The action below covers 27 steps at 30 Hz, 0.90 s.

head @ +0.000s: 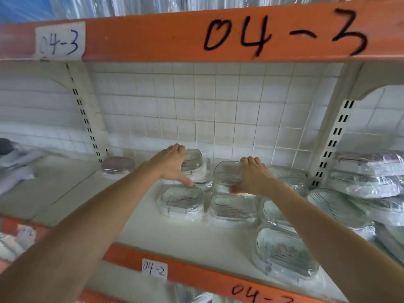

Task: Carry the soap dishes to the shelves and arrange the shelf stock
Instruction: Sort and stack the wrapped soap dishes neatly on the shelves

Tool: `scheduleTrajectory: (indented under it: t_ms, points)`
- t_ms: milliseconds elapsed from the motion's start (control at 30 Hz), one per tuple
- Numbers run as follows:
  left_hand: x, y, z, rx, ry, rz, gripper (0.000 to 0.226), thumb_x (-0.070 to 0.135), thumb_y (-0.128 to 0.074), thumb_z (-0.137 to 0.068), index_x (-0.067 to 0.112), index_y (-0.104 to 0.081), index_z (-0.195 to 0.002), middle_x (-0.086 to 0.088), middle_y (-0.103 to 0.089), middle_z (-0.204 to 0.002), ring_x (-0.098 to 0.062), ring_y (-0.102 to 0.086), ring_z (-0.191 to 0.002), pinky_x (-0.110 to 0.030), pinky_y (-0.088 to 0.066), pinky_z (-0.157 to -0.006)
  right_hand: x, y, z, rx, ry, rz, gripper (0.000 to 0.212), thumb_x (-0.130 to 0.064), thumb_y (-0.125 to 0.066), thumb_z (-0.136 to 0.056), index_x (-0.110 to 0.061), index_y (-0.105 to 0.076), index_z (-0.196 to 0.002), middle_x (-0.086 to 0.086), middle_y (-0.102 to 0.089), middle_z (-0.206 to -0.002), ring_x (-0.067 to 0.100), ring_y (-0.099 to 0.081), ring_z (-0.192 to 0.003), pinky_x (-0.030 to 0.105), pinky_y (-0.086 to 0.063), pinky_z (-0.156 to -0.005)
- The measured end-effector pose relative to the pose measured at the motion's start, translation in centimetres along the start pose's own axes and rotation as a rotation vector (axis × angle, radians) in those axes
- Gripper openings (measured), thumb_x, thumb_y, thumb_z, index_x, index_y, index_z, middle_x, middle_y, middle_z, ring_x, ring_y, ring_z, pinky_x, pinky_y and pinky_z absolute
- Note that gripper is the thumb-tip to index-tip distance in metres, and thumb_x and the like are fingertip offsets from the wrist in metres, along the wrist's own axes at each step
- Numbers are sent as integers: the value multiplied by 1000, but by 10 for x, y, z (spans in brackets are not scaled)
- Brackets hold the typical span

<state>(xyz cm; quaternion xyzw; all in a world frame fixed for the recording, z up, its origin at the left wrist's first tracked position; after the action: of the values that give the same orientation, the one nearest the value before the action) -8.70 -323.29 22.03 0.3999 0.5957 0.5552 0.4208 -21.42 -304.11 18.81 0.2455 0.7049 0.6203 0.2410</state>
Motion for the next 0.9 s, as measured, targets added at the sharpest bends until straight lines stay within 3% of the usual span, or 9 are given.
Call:
scheduleTrajectory:
  t_ms: [200,367,533,667,800,900]
  points:
    - [21,-2,54,84,126,-78,120,73,-69,-64,1,-19,-147,-14,-34,-141,-29,-37,-129,-39,-35,-105,-7,0,41,94,-7,-48,98,-61,-67,-71,-8,-23,-141,9,-36,-136,27,-31,-128,37,-30,-107]
    - [41,-5,99,65,147,-71,117,75,-68,-61,6,-25,-145,-12,-37,-138,-30,-38,-127,-40,-35,-104,-9,5,81,120,-16,-130,91,-58,-68,-72,-10,-28,-138,8,-35,-137,26,-28,-130,37,-30,-109]
    - [58,-2,133,-9,118,-8,130,73,-71,-60,8,-7,-153,-13,-18,-154,-30,-19,-142,-46,-25,-115,-4,18,127,132,-30,-148,94,-59,-68,-73,-9,-25,-141,9,-33,-139,26,-27,-132,37,-28,-111]
    - [78,-5,170,-11,100,77,130,69,-74,-61,9,-6,-154,-12,-5,-160,-28,-10,-147,-44,-20,-118,-4,25,171,144,-65,-129,96,-61,-68,-73,-8,-26,-141,10,-34,-139,26,-27,-132,37,-28,-110]
    - [96,-18,221,15,79,77,119,72,-73,-59,8,-24,-147,-8,-26,-149,-27,-26,-139,-43,-32,-110,-15,25,227,147,-109,-134,102,-63,-69,-70,-6,-25,-143,9,-34,-139,26,-26,-132,36,-27,-109]
    - [106,-33,258,-15,88,104,121,75,-71,-58,8,-24,-147,-8,-31,-146,-26,-30,-136,-43,-33,-109,-29,23,278,134,-114,-125,101,-62,-70,-71,-6,-25,-142,10,-33,-140,26,-25,-133,34,-25,-109]
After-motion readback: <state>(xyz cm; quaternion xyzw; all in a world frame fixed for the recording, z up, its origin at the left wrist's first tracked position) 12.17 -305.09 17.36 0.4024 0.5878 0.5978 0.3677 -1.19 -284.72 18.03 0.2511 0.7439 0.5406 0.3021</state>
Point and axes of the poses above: each hand's wrist, its own z-axis away from the middle knuckle, its own y-axis out of the back of the hand, x = y × z, the point moved 3 cm from there along -z, towards the middle knuckle
